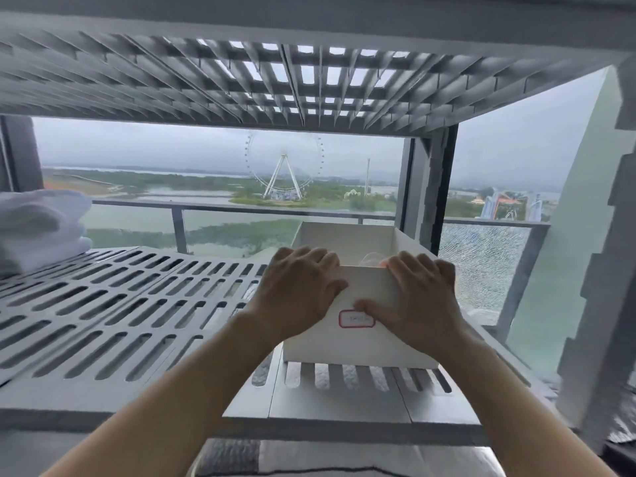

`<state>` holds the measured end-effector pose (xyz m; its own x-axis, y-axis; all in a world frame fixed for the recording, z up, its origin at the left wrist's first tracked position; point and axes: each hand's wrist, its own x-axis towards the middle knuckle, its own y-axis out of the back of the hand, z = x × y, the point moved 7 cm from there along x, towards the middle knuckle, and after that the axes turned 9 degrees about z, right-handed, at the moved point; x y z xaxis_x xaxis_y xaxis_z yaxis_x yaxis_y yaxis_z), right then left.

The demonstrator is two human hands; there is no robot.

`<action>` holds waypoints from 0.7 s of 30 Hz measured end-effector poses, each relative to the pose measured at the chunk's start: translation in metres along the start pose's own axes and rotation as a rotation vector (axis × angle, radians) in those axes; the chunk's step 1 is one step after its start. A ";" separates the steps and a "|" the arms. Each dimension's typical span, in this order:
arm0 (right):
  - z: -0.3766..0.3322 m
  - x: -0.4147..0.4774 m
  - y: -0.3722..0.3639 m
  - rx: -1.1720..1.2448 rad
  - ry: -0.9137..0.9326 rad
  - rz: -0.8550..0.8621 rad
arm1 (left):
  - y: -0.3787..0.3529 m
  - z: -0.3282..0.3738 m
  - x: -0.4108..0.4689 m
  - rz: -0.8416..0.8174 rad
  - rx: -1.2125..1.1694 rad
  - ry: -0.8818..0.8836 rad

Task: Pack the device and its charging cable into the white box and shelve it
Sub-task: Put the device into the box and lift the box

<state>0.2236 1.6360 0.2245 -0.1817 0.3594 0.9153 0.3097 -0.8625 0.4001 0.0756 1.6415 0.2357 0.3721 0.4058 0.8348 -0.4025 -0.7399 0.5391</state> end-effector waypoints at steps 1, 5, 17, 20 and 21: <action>0.000 0.000 -0.001 -0.011 0.007 -0.022 | -0.003 0.005 -0.001 -0.026 0.032 -0.011; 0.003 -0.003 -0.007 -0.061 0.055 -0.145 | -0.017 0.011 -0.004 -0.160 0.125 -0.012; -0.001 -0.006 0.007 0.082 0.091 -0.168 | 0.000 0.023 -0.013 -0.134 0.267 0.110; -0.002 -0.009 0.011 0.125 0.094 -0.170 | 0.005 0.029 -0.015 -0.120 0.291 0.153; -0.002 -0.010 0.012 0.144 0.090 -0.167 | 0.006 0.031 -0.016 -0.111 0.292 0.166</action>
<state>0.2271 1.6212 0.2200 -0.3226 0.4541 0.8305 0.3973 -0.7314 0.5542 0.0933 1.6136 0.2224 0.2498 0.5558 0.7929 -0.1022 -0.7991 0.5924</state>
